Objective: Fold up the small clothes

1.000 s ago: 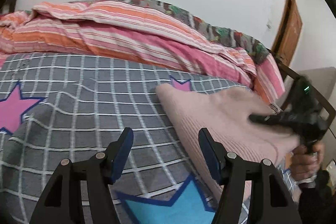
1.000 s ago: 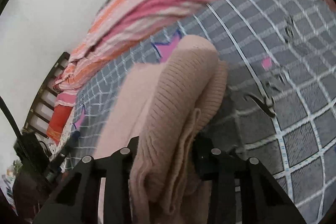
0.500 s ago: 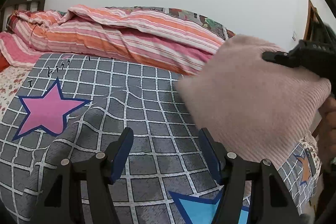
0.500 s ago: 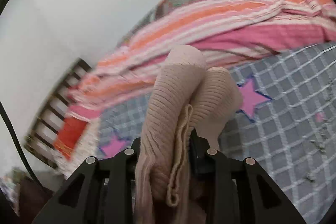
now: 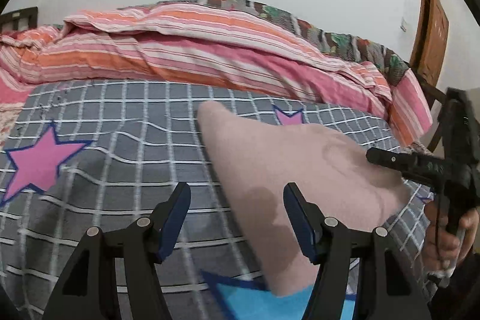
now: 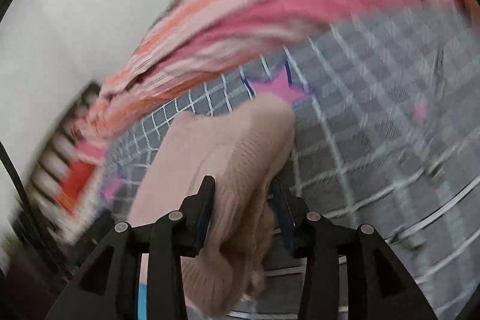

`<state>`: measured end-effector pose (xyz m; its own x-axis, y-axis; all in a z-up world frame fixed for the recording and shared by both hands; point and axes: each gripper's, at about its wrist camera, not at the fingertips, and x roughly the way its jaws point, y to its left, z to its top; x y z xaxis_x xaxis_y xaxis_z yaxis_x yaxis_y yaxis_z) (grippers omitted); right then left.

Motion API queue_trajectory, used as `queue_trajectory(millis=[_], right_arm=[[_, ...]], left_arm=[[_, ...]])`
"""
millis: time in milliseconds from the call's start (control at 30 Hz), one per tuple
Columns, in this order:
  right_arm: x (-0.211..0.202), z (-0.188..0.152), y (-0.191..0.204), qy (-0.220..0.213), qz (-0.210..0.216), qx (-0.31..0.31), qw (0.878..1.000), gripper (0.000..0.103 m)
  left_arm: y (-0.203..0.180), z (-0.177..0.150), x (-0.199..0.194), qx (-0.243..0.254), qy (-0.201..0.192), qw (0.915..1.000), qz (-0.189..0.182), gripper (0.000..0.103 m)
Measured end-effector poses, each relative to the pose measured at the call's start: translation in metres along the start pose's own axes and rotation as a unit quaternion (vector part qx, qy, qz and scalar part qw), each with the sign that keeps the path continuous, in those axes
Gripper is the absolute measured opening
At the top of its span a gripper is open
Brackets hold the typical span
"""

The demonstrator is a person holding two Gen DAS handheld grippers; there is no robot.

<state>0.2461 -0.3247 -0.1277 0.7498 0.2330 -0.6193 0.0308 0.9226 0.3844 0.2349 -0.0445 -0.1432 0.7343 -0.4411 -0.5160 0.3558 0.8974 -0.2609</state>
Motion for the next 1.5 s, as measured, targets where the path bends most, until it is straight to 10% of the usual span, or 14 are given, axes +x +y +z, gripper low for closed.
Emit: queue_trajectory(millis=[167, 1167, 1500], right_arm=[[-0.005, -0.013, 0.017, -0.023, 0.0, -0.085, 0.996, 0.041], [-0.01, -0.032, 0.003, -0.025, -0.044, -0.109, 0.993, 0.038], [-0.006, -0.022, -0.006, -0.026, -0.03, -0.088, 0.995, 0.038]], left_arm=[[-0.015, 0.0, 0.019, -0.023, 0.029, 0.9988, -0.033, 0.062], [-0.018, -0.017, -0.01, 0.011, 0.026, 0.9996, -0.001, 0.068], [-0.045, 0.013, 0.046, 0.024, 0.073, 0.9967, 0.026, 0.068]])
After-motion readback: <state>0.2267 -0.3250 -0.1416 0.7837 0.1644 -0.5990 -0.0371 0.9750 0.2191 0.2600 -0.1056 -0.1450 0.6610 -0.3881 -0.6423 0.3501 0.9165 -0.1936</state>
